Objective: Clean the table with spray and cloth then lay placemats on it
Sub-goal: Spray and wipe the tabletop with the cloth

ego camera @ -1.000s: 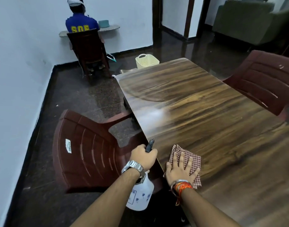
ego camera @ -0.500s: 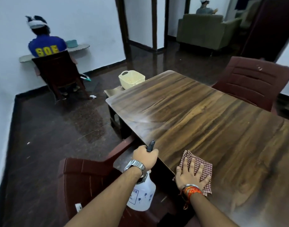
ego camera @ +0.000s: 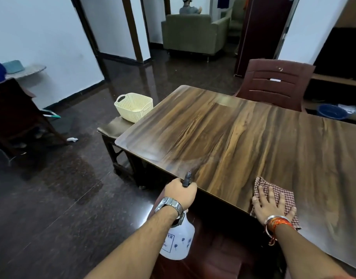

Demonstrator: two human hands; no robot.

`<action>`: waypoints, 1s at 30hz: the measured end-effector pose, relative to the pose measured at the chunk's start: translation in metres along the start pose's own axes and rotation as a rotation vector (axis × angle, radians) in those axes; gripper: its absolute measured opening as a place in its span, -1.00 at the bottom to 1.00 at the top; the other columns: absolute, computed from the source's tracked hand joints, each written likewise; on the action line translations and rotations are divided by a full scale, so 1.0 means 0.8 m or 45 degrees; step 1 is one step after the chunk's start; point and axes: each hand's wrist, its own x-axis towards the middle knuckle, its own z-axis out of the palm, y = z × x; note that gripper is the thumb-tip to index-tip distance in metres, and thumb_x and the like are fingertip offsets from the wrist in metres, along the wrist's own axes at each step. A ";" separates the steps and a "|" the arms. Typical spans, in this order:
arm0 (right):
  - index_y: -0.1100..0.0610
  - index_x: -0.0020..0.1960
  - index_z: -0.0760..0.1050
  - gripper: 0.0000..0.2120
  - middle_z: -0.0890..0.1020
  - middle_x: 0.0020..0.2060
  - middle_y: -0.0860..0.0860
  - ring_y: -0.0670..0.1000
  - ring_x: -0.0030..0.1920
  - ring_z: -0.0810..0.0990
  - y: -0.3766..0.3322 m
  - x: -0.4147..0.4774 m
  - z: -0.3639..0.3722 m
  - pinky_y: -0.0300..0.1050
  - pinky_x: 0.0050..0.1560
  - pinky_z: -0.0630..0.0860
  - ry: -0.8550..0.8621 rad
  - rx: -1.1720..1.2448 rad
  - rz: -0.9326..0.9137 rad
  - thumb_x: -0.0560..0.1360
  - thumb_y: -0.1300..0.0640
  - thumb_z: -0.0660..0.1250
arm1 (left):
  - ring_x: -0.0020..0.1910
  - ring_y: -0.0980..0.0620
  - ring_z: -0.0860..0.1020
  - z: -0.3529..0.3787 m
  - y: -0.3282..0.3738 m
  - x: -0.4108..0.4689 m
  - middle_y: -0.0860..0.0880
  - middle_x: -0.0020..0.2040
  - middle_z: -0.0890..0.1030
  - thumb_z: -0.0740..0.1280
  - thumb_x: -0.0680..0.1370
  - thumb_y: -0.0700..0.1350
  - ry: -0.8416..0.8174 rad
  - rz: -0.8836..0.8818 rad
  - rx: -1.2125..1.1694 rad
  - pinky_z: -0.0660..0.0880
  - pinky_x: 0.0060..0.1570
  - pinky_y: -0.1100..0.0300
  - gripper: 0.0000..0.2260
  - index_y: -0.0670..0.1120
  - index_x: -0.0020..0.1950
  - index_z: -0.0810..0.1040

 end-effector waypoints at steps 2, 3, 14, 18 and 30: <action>-0.34 0.48 -0.23 -0.47 -0.23 0.52 -0.22 0.06 0.51 -0.30 -0.014 0.006 -0.001 0.36 0.40 -0.22 0.007 0.016 0.089 0.54 -0.33 -0.19 | -0.28 -0.08 0.56 -0.015 -0.002 0.019 -0.02 -0.30 0.59 0.27 0.37 0.08 0.000 0.020 -0.004 0.49 -0.27 0.14 -0.77 -0.07 -0.33 0.45; -0.34 0.48 -0.22 -0.47 -0.22 0.52 -0.21 0.07 0.52 -0.30 -0.024 0.011 0.001 0.36 0.40 -0.21 0.010 0.032 0.137 0.55 -0.33 -0.19 | -0.32 -0.06 0.53 -0.023 -0.005 0.032 -0.02 -0.32 0.56 0.28 0.39 0.04 -0.008 0.035 -0.001 0.42 -0.34 0.17 -0.78 -0.07 -0.34 0.43; -0.27 0.50 -0.21 -0.46 -0.24 0.53 -0.17 0.14 0.51 -0.32 -0.198 0.066 0.020 0.42 0.36 -0.31 0.056 0.065 0.078 0.57 -0.28 -0.17 | -0.36 0.03 0.49 -0.078 -0.028 0.170 -0.03 -0.28 0.58 0.28 0.45 0.00 -0.126 0.063 0.094 0.31 -0.42 0.24 -0.82 -0.09 -0.21 0.54; -0.27 0.51 -0.20 -0.46 -0.21 0.54 -0.16 0.15 0.52 -0.28 -0.309 0.052 0.050 0.44 0.35 -0.30 0.097 -0.017 -0.139 0.56 -0.28 -0.17 | -0.23 -0.10 0.57 -0.098 -0.041 0.204 -0.07 -0.26 0.63 0.28 0.44 0.00 -0.154 0.043 0.092 0.44 -0.26 0.17 -0.82 -0.09 -0.23 0.55; -0.24 0.51 -0.20 -0.43 -0.19 0.55 -0.10 0.18 0.51 -0.29 -0.585 0.016 0.113 0.47 0.31 -0.35 0.078 -0.081 -0.346 0.56 -0.19 -0.07 | -0.16 -0.17 0.54 -0.209 -0.090 0.361 -0.13 -0.19 0.64 0.31 0.45 0.01 -0.169 0.045 0.144 0.42 -0.18 0.17 -0.78 -0.14 -0.15 0.59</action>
